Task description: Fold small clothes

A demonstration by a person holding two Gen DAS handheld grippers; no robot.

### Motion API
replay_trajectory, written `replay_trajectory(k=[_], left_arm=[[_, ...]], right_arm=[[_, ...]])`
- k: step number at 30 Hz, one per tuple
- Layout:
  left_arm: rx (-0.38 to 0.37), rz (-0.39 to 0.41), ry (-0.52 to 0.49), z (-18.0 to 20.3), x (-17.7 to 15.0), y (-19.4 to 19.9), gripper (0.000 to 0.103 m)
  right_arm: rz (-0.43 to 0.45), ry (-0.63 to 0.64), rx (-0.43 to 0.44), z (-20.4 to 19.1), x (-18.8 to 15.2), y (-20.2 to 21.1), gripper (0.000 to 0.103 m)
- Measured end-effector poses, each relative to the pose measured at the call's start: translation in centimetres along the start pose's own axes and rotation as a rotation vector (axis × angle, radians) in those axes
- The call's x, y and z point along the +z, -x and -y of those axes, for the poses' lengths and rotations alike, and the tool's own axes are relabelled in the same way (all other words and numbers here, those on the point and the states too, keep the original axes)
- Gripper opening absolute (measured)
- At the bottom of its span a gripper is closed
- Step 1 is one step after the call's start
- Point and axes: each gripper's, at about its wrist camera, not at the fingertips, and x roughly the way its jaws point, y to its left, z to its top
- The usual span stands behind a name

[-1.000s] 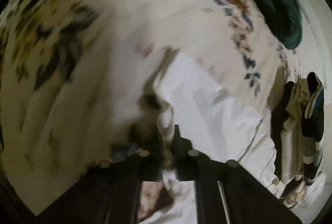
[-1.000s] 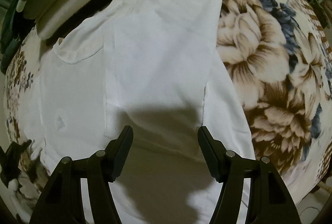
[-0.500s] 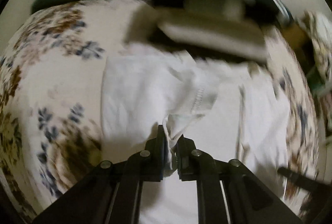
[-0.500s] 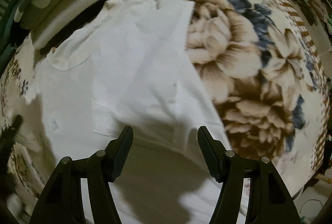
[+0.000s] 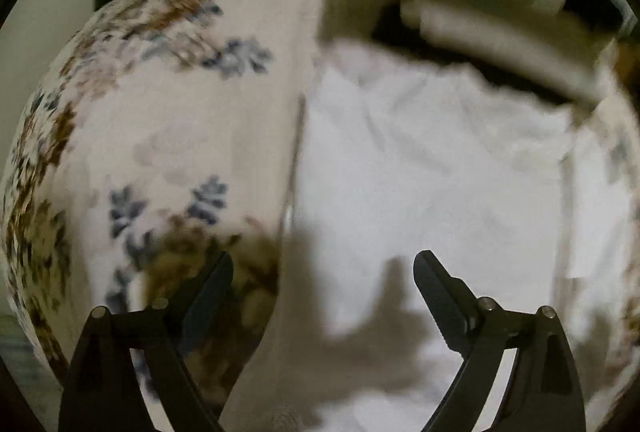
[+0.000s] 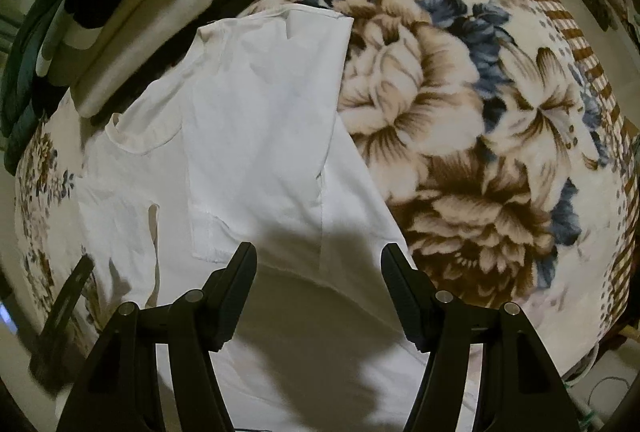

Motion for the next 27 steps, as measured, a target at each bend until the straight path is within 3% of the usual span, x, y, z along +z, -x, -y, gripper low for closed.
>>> replay_trajectory(k=[2,4,8,14,19,24,27], left_arm=[[0.010,-0.039,-0.037,0.9,-0.3,-2.3,0.092],[0.013,-0.015,-0.043,1.1,-0.3,-1.6,0.092],[-0.003,0.062,-0.012,1.0,-1.3,3.4,0.092],[-0.008,0.082,0.019,3.0,-6.2,11.4,0.092],[-0.008,-0.031,0.032,9.3,-15.0,15.5,0.092],[-0.063,-0.240,0.081,19.0,-24.5,15.6,0.092],[-0.089,-0.293,0.115,24.6,-27.8,14.7,0.092]], right_arm=[[-0.013,-0.015,0.005,0.4,0.3,0.4,0.067],[-0.023,-0.022,0.011,0.9,0.7,1.1,0.067],[-0.071,-0.012,0.060,3.2,0.9,3.9,0.067],[-0.165,0.119,0.062,6.3,1.0,7.0,0.067],[-0.219,0.286,0.119,9.6,1.4,8.7,0.067],[-0.227,0.410,0.067,15.1,2.0,10.0,0.067],[-0.240,0.397,0.023,19.6,2.5,9.4,0.067]])
